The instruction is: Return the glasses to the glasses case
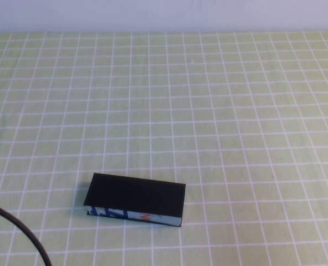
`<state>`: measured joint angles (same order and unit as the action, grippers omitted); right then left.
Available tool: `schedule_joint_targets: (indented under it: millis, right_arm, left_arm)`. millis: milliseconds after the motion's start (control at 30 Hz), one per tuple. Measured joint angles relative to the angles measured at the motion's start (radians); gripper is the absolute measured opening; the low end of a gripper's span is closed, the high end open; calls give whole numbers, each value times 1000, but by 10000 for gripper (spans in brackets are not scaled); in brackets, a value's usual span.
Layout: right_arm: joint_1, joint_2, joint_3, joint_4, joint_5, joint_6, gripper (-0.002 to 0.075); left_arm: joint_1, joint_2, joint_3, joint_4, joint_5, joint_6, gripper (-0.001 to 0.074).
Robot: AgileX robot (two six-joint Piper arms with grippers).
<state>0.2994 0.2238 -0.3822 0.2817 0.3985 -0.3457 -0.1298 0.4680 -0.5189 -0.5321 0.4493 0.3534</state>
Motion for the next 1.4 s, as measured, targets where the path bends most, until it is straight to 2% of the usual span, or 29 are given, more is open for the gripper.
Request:
schedule_joint_targets:
  millis: [233, 467, 567, 767, 933, 1167, 1400]
  right_arm:
    - [0, 0, 0, 0, 2, 0, -16]
    - [0, 0, 0, 0, 2, 0, -17]
    - [0, 0, 0, 0, 2, 0, -18]
    - [0, 0, 0, 0, 2, 0, -18]
    - [0, 0, 0, 0, 2, 0, -18]
    - [0, 0, 0, 0, 2, 0, -18]
    - [0, 0, 0, 0, 2, 0, -18]
  left_arm:
    - [0, -8, 5, 0, 0, 0, -1]
    - [0, -162, 69, 8, -7, 15, -1]
    - [0, -240, 136, 104, -73, 26, -1]
    - [0, -377, 358, 414, -335, -161, -1]
    - [7, -470, 499, 471, -404, -225, -1]
    - [93, -476, 541, 488, -300, -323, -1]
    - [100, -478, 541, 559, -97, -409, -1]
